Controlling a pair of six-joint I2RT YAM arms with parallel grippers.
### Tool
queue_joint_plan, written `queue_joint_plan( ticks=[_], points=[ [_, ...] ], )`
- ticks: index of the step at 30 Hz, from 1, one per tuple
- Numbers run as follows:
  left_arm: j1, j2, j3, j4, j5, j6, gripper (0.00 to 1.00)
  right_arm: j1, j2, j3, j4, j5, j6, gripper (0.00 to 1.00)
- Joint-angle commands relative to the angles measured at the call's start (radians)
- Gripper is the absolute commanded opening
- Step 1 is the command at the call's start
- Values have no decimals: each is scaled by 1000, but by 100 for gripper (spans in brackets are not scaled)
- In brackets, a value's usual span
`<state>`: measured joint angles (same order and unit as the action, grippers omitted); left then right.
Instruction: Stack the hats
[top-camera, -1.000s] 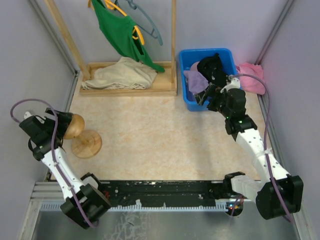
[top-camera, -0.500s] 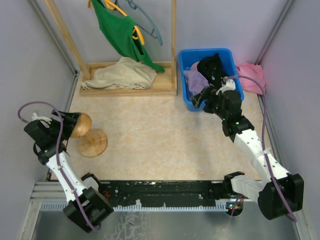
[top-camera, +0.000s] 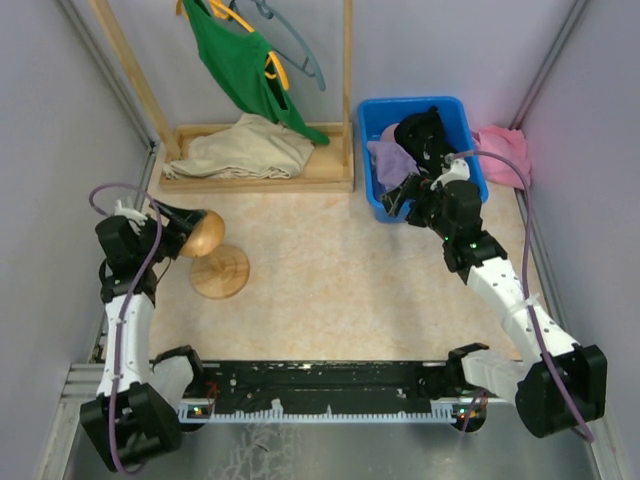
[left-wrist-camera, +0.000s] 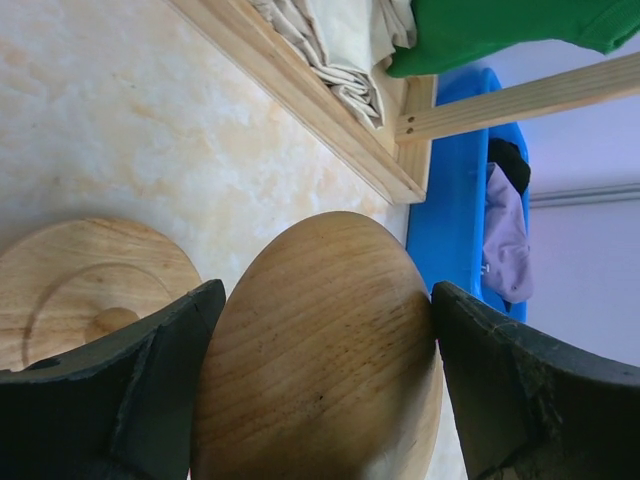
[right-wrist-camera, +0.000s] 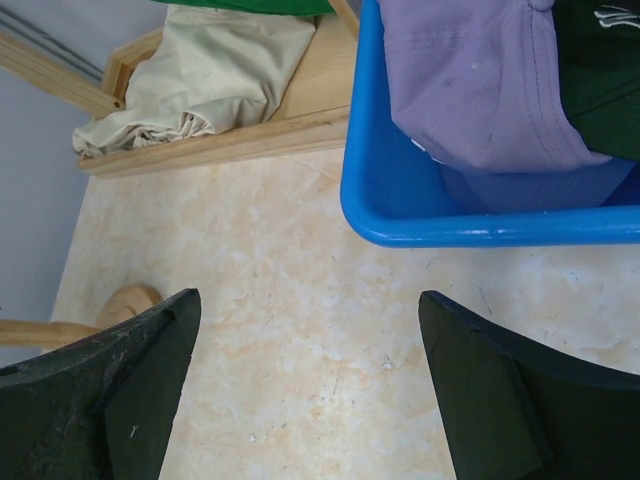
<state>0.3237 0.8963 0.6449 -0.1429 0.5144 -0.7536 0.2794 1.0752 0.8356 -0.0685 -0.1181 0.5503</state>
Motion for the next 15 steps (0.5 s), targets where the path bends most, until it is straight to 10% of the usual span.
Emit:
queue_joint_plan(
  ticks=[1,15],
  points=[
    [-101,39,-78,-18,-49,-43,88,13,6,2,57,-5,-8,90],
    [-493,34,-112,6,-158,-172,90,13,21,-6,80,14,2,91]
  ],
)
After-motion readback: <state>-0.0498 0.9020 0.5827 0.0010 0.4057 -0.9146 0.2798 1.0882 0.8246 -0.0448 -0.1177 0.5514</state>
